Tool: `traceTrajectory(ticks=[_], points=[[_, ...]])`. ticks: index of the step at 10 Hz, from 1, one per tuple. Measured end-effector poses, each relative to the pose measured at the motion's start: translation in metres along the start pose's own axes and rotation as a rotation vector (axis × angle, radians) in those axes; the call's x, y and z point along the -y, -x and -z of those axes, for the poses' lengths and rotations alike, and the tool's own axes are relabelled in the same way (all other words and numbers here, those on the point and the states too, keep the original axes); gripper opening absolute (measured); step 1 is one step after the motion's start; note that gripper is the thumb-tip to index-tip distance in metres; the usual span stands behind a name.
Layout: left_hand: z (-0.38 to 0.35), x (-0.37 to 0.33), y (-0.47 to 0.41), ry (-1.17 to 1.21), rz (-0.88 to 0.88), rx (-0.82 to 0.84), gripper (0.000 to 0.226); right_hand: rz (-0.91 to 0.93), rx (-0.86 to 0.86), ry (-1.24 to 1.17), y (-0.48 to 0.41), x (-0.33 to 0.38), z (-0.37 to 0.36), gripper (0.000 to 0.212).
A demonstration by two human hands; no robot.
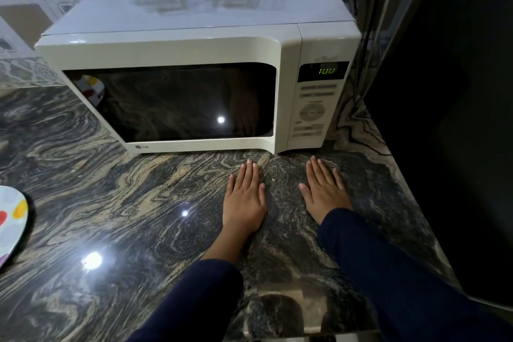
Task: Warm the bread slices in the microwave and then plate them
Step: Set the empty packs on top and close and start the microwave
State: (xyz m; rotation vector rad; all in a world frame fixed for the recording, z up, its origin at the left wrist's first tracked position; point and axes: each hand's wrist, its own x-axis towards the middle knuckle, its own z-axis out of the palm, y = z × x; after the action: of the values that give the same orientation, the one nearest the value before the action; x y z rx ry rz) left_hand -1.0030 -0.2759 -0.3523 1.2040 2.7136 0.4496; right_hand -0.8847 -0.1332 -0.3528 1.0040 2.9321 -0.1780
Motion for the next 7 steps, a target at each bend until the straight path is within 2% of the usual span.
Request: traceTrajectory(ticks=[3, 4, 5, 6, 7], points=[[0.0005, 0.0003, 0.0001, -0.002, -0.002, 0.006, 0.054, 0.005, -0.002, 0.006, 0.0001, 0.0001, -0.0001, 0.087], [0.0009, 0.0002, -0.0002, 0.000, -0.004, 0.008, 0.054, 0.001, 0.000, 0.004, -0.0002, 0.0001, 0.0000, 0.082], [0.0013, 0.0002, 0.0007, -0.002, -0.005, 0.004, 0.054, -0.003, 0.014, 0.005, -0.0003, -0.0005, 0.0003, 0.066], [0.0015, 0.0001, 0.0011, -0.001, -0.004, 0.003, 0.054, -0.004, 0.014, -0.004, 0.0010, 0.0001, 0.0012, 0.070], [0.0015, -0.0005, 0.0009, 0.002, -0.008, -0.002, 0.054, -0.005, 0.019, -0.006, 0.0007, 0.0001, 0.0028, 0.064]])
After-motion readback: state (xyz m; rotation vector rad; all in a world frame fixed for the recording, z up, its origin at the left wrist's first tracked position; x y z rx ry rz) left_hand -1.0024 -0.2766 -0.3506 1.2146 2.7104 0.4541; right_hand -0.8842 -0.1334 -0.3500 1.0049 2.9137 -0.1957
